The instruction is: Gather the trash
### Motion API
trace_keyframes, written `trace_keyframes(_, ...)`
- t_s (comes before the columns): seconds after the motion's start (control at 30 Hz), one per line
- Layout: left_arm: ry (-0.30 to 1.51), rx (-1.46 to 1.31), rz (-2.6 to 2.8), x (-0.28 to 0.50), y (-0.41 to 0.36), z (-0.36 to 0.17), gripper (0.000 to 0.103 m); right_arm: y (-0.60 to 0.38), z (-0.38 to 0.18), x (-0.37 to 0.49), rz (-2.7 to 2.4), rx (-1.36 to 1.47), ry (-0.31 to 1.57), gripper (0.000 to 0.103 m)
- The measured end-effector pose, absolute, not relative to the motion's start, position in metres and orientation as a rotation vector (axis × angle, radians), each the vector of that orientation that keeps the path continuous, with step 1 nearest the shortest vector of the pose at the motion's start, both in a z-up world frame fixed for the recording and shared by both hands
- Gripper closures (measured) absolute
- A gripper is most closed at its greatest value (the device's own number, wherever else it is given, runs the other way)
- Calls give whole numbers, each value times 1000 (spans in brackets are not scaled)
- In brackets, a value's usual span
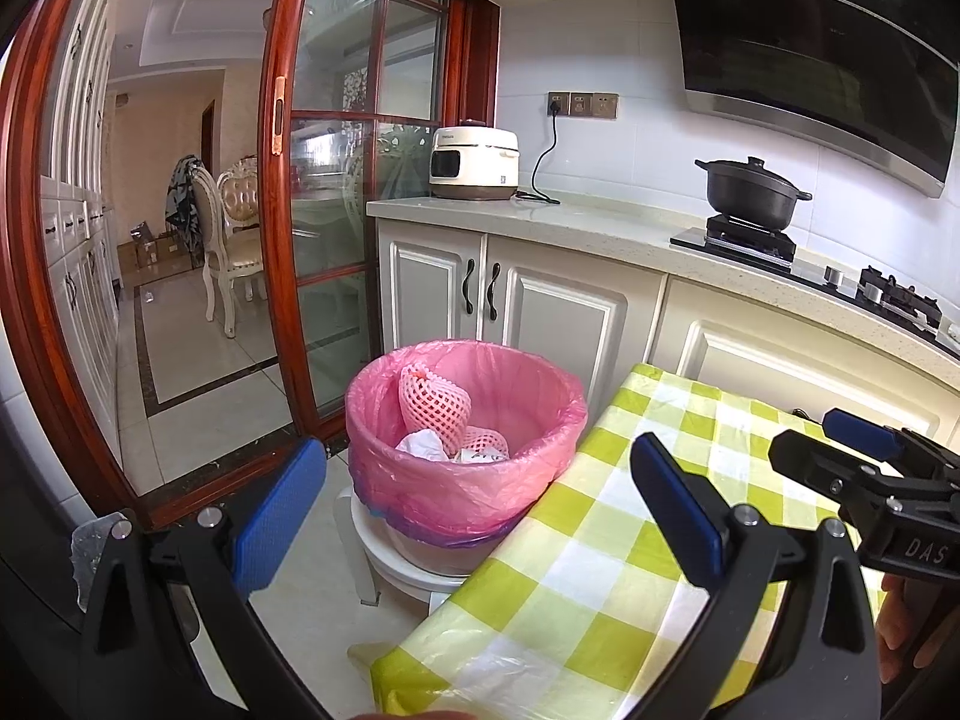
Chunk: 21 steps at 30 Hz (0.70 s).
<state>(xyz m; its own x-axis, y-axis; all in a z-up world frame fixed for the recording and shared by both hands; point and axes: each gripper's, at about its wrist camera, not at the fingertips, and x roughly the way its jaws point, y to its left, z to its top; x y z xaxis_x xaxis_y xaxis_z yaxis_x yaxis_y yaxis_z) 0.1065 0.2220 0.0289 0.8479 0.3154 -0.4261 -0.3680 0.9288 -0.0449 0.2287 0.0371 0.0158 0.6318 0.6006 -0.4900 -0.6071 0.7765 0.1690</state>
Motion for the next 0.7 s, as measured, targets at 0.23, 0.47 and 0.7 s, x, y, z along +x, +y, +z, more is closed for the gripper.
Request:
trace_keyframes(0.23, 428, -128, 361, 107, 222, 29, 5, 35, 17, 226, 685, -6, 549, 18)
trace_keyframes(0.47, 428, -127, 358, 107, 221, 29, 5, 34, 18, 227, 685, -4, 549, 18)
trace_keyframes(0.7, 431, -121, 351, 108, 219, 27, 5, 33, 18, 227, 680, 1, 548, 18)
